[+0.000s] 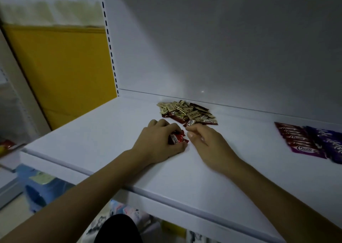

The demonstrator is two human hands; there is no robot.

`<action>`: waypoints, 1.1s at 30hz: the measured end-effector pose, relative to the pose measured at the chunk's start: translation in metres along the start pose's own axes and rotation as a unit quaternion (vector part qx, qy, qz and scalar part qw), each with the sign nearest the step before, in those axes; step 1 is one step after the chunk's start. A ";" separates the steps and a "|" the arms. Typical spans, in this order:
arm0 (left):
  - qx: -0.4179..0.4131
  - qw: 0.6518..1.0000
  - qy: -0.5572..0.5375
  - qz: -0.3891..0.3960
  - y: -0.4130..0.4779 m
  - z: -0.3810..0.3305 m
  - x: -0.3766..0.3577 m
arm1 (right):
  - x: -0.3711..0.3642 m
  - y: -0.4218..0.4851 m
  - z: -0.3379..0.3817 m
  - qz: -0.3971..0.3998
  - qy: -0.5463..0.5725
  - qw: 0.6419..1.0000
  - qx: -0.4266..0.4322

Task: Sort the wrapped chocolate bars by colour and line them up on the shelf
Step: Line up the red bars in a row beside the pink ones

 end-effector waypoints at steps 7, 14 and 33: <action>-0.034 0.995 -0.043 -0.080 -0.006 -0.008 0.018 | 0.004 0.000 -0.001 -0.017 0.027 0.999 -0.010; 0.133 0.869 -0.466 -0.099 -0.003 0.042 0.021 | 0.005 -0.001 -0.004 -0.005 0.071 0.997 -0.012; 0.135 0.757 -0.627 -0.124 -0.012 0.048 0.026 | -0.029 -0.032 0.075 0.061 -0.111 0.970 0.209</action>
Point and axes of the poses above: each hand's wrist, its own y-axis towards the middle knuckle, its own x-axis out of the back of the hand, z = x × y, the point moved 10 cm from there along y, towards the middle knuckle, and after that the axes turned 1 degree about -y, right-handed, at the moved point
